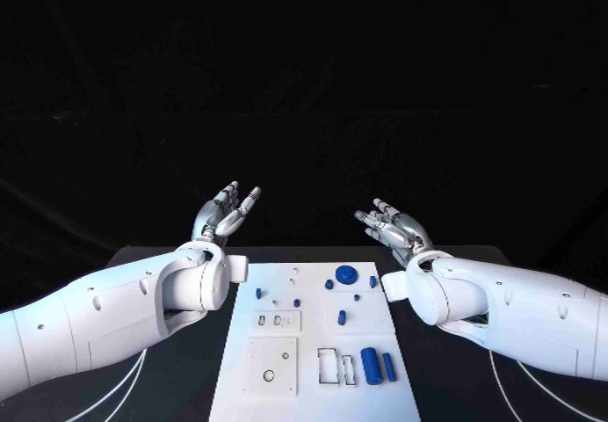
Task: Assemble the parts on the task board
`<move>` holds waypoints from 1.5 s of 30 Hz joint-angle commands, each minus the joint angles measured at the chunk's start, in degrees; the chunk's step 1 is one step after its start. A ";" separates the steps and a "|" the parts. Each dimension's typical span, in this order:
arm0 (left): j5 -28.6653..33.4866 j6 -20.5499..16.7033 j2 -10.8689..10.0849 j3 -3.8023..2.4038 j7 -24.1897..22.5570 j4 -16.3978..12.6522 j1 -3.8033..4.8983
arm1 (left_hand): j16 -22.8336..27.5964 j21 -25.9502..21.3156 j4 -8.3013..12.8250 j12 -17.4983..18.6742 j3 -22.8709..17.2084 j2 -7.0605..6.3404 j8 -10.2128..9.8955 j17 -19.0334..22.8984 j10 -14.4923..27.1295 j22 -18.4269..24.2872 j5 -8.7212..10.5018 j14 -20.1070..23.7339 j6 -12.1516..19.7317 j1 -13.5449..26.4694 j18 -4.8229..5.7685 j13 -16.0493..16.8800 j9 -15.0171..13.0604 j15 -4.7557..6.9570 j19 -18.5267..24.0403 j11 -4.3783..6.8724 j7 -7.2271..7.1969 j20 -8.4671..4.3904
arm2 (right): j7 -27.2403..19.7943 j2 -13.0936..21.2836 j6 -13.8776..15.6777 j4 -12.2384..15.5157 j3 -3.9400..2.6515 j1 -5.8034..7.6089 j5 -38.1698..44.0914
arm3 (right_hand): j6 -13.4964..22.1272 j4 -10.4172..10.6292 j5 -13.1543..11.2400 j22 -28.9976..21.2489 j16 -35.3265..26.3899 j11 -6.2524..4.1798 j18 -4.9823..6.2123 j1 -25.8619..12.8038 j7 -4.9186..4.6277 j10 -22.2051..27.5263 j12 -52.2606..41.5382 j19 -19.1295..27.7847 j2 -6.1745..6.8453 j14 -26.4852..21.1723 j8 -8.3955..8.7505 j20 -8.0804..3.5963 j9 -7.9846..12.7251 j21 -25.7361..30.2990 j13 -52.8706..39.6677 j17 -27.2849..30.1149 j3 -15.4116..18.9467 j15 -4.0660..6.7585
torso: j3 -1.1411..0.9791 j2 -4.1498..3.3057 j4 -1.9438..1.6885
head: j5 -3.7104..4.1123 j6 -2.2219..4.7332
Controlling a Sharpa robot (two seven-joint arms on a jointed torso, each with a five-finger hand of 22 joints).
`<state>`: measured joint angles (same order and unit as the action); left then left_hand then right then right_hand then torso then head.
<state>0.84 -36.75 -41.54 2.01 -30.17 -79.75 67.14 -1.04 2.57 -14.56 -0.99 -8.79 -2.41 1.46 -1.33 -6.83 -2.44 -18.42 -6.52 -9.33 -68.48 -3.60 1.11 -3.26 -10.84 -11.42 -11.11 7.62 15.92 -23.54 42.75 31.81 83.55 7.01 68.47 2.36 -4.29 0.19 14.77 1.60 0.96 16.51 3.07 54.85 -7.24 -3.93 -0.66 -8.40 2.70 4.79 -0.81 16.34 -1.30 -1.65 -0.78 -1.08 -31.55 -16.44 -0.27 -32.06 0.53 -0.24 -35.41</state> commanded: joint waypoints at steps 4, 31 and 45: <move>0.34 3.36 0.17 -0.02 -1.64 -0.01 0.06 | -7.31 8.06 0.68 -3.39 -1.08 0.88 5.70 -4.25 -19.97 -4.10 -3.03 -21.46 -15.50 -8.95 -3.53 1.78 -4.62 -2.71 -16.80 -3.50 9.18 0.59 | 5.36 -0.60 -13.40 -1.77 1.59 2.09 4.87 | -15.58 -7.63 -1.00 2.05 4.53 -0.41 2.01 11.60 -10.06 -15.67 -3.28 -9.57 1.42 14.96 -5.40 0.36 -4.04 -3.96 -1.62 -3.12 -3.92 0.98 | -0.02 -0.01 0.01 | 0.01 -0.01; -4.45 11.82 -9.39 0.01 0.90 -11.99 3.35 | -14.92 14.28 4.26 -4.32 -8.55 -5.55 14.15 -9.45 -53.98 -3.83 0.36 -48.91 -39.06 -13.25 -6.96 2.79 -9.26 3.13 -35.01 1.49 4.07 -1.74 | 15.76 1.40 -11.01 -3.50 1.68 8.41 67.26 | -49.33 -9.65 -0.07 4.39 14.61 -8.02 7.48 15.21 -4.15 -58.96 -4.57 -48.96 5.46 59.83 -14.60 -4.32 -11.99 -14.09 -3.37 -12.75 2.30 10.85 | -0.62 -7.93 -1.68 | 2.61 -0.22; -4.38 14.33 -11.28 -0.40 1.52 -15.88 3.77 | -14.46 14.28 3.87 -3.47 -8.70 -6.14 13.85 -9.77 -54.01 -3.62 0.61 -48.58 -38.82 -12.38 -6.83 2.72 -9.19 3.01 -35.52 1.33 4.21 -1.81 | 24.08 -0.46 -16.73 -2.79 1.57 8.83 84.45 | -52.60 -7.28 0.51 24.09 47.50 -11.74 6.25 14.28 -1.03 -63.02 -3.08 -65.41 8.38 80.72 -13.80 -11.10 -18.86 -41.83 -5.15 -43.78 2.30 16.92 | -0.62 -10.21 -2.24 | 2.90 -0.40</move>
<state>-3.09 -24.56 -52.82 1.68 -28.74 -95.30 70.81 -15.68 16.76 -10.51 -4.65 -17.41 -8.17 15.42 -11.06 -60.75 -6.11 -18.17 -55.27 -48.24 -81.11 -9.95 3.81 -12.47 -7.81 -46.61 -9.53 11.66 14.24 -3.21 42.48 18.69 80.94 8.60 77.30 80.44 -56.88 -7.21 15.09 23.91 44.78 5.15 9.32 68.91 -8.63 -67.08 -3.84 -73.48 10.64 83.75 -14.80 5.20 -19.78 -41.51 -5.78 -41.73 -28.71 0.33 -0.87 -41.78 -1.54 2.80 -35.81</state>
